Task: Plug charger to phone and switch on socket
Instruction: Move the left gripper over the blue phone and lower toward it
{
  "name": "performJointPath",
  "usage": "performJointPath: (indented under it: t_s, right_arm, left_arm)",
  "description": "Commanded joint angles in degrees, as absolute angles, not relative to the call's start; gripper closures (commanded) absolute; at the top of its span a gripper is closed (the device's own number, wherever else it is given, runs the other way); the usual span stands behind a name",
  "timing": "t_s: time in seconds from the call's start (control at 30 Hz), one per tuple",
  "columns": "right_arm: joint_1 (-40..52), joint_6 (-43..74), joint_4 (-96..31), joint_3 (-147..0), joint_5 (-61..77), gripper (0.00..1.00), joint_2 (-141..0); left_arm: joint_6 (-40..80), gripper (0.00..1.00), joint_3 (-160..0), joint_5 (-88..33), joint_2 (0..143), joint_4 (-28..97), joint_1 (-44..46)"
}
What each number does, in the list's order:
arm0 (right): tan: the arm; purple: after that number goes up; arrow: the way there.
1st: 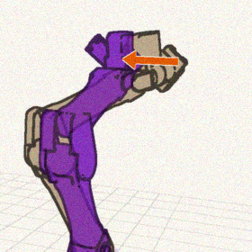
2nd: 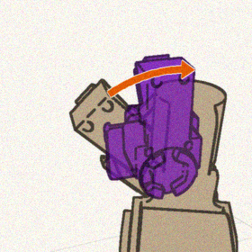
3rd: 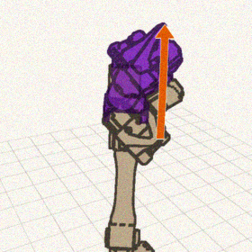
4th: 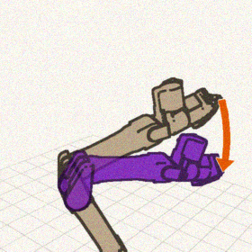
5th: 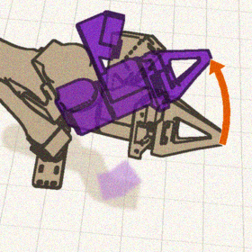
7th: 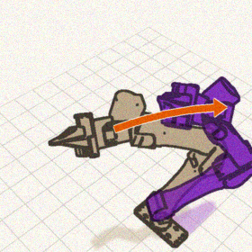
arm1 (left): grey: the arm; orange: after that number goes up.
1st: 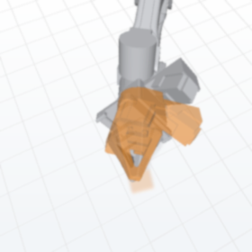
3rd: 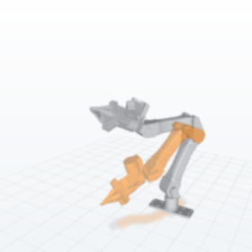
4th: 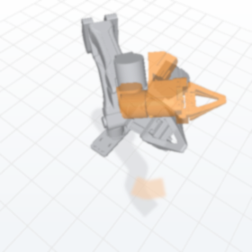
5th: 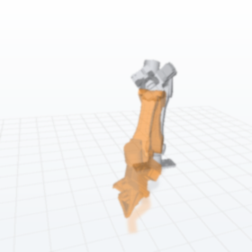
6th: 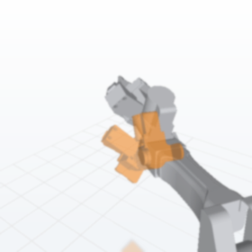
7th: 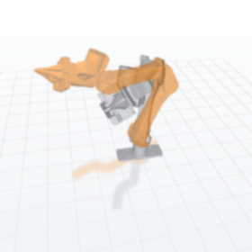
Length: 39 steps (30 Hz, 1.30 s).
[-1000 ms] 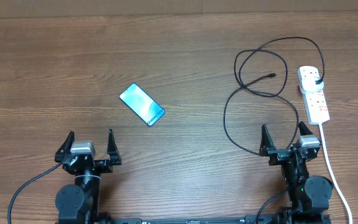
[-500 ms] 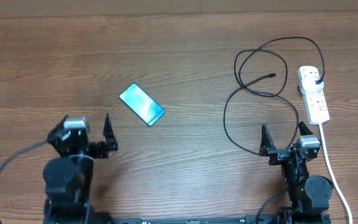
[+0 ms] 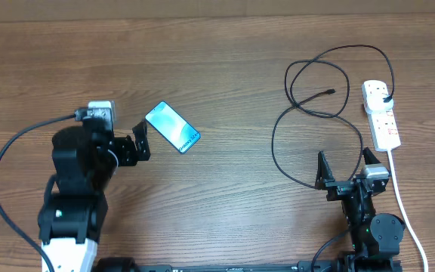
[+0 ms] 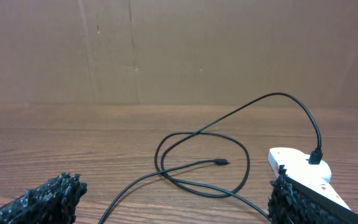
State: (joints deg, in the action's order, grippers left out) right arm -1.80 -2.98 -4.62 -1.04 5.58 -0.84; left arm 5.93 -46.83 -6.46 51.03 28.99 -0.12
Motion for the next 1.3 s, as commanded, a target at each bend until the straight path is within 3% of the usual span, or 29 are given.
performJointPath:
  t_s: [0.0, 0.3, 0.97, 1.27]
  right_arm:
    - [-2.0, -3.1, -4.4, -0.5, 5.6, 0.0, -0.2]
    - [-2.0, -3.1, -4.4, -0.5, 5.6, 0.0, -0.2]
    - [-2.0, -3.1, -4.4, -0.5, 5.6, 0.0, -0.2]
    - [-2.0, -3.1, -4.4, -0.5, 5.6, 0.0, -0.2]
  left_arm:
    - [9.2, 0.0, -52.7, -8.9, 54.3, 31.5, -0.3]
    - [11.4, 0.0, -57.3, -19.8, 58.6, 39.0, 1.3]
    - [12.3, 0.0, -57.3, -19.8, 65.4, 46.1, 1.3]
    - [19.0, 0.0, -59.5, -13.0, 70.0, 47.0, 1.3]
